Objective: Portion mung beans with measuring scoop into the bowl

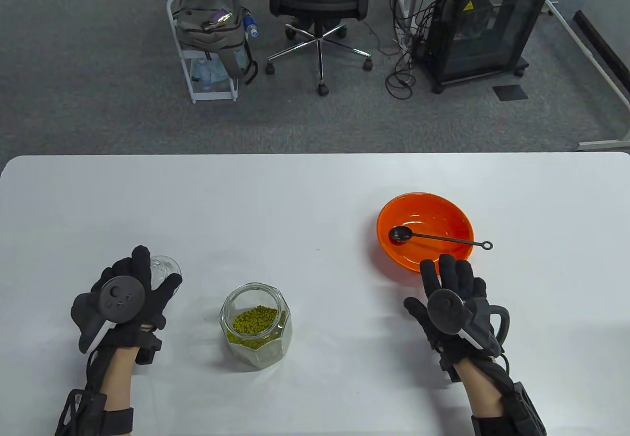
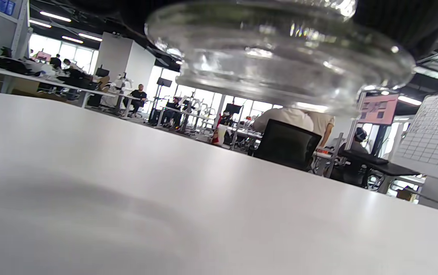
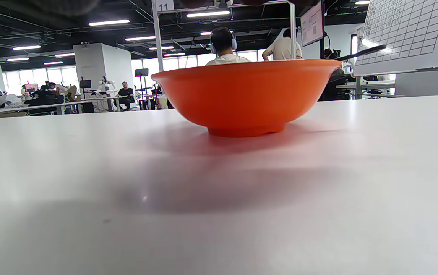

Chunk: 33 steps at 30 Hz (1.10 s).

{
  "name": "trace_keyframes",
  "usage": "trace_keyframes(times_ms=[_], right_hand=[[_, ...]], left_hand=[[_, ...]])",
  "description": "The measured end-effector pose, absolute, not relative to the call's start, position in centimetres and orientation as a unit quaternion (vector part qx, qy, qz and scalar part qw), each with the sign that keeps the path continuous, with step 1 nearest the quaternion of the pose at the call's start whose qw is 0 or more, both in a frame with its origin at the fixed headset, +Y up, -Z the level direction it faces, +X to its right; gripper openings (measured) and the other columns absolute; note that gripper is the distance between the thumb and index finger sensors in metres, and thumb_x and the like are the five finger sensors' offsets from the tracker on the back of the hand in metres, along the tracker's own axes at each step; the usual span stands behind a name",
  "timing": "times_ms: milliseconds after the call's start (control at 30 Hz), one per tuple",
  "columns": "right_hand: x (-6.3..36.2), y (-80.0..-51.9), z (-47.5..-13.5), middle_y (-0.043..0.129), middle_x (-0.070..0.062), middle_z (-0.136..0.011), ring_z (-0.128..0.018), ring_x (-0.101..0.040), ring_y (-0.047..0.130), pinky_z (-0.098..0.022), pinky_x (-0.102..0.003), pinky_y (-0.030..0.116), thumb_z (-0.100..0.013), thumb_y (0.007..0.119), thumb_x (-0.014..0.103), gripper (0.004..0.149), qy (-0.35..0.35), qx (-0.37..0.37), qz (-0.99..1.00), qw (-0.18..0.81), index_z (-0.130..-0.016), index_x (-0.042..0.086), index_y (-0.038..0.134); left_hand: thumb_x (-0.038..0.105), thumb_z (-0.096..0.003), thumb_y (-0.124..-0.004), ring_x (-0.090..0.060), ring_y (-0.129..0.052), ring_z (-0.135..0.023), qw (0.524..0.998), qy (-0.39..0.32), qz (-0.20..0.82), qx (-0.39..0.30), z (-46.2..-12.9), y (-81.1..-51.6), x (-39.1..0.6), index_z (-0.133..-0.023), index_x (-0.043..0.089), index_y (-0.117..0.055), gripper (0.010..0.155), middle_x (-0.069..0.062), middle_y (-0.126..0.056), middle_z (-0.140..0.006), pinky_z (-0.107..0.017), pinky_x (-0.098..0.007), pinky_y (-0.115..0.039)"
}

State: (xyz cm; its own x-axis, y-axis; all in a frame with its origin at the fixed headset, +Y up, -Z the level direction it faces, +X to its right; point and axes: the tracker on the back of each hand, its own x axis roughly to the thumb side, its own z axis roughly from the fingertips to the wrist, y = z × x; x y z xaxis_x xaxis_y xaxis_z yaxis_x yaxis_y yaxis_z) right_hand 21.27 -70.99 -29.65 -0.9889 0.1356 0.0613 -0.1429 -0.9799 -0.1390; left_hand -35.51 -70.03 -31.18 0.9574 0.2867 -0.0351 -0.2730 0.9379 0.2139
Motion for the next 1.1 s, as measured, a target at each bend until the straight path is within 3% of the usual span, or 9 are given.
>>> trace_keyframes(times_ms=[633, 1100], right_hand=[[21.5, -71.2, -29.7, 0.03, -0.017, -0.119, -0.106, -0.053, 0.037, -0.071, -0.072, 0.044, -0.044, 0.063, 0.066, 0.083, -0.067, 0.025, 0.995, 0.072, -0.111, 0.026, 0.036], [21.6, -71.2, -29.7, 0.03, -0.017, -0.119, -0.106, -0.053, 0.037, -0.071, -0.072, 0.044, -0.045, 0.063, 0.066, 0.083, -0.062, 0.022, 0.995, 0.073, -0.111, 0.025, 0.036]], left_hand=[[0.059, -0.051, -0.082, -0.051, -0.07, -0.075, 0.989, 0.089, 0.117, 0.0, -33.1, -74.7, -37.1, -0.11, 0.005, -0.043, 0.089, -0.031, -0.056, -0.105, -0.068, -0.074, -0.051], [0.059, -0.0515, -0.081, -0.051, -0.069, -0.076, 0.988, 0.097, 0.114, -0.035, -33.6, -76.0, -37.3, -0.11, 0.006, -0.041, 0.089, -0.032, -0.054, -0.105, -0.068, -0.074, -0.05]])
